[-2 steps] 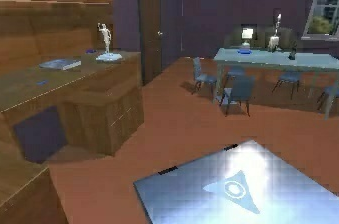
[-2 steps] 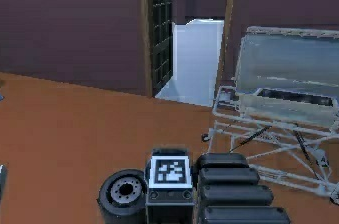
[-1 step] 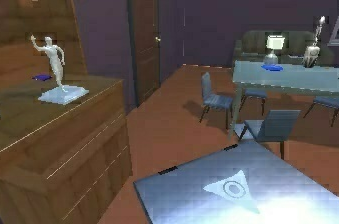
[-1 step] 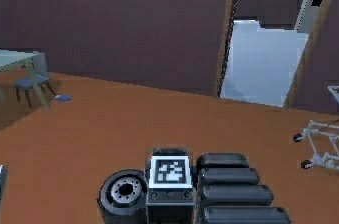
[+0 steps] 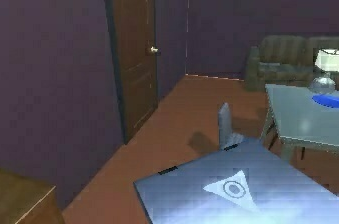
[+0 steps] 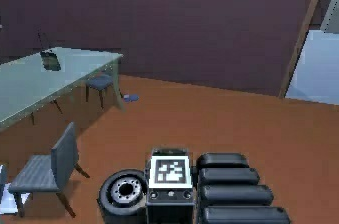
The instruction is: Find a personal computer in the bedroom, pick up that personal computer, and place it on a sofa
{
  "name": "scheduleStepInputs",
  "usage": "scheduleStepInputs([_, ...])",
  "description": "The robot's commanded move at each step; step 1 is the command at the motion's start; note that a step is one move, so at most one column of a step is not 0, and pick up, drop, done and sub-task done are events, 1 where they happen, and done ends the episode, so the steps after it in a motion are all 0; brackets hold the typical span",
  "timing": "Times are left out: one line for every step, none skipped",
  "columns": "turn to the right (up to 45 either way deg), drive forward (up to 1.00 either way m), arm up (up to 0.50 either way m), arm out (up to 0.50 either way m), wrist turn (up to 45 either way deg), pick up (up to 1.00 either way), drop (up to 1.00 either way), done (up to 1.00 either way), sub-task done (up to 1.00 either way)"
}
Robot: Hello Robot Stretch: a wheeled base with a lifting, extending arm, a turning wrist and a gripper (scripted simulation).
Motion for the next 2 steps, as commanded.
scheduleStepInputs([-3.0, 0.00, 0.00, 0.00, 0.0, 0.00, 0.00, 0.00, 0.00])
scheduleStepInputs([0.0, 1.00, 0.00, 0.00, 0.0, 0.00, 0.00, 0.00, 0.00])
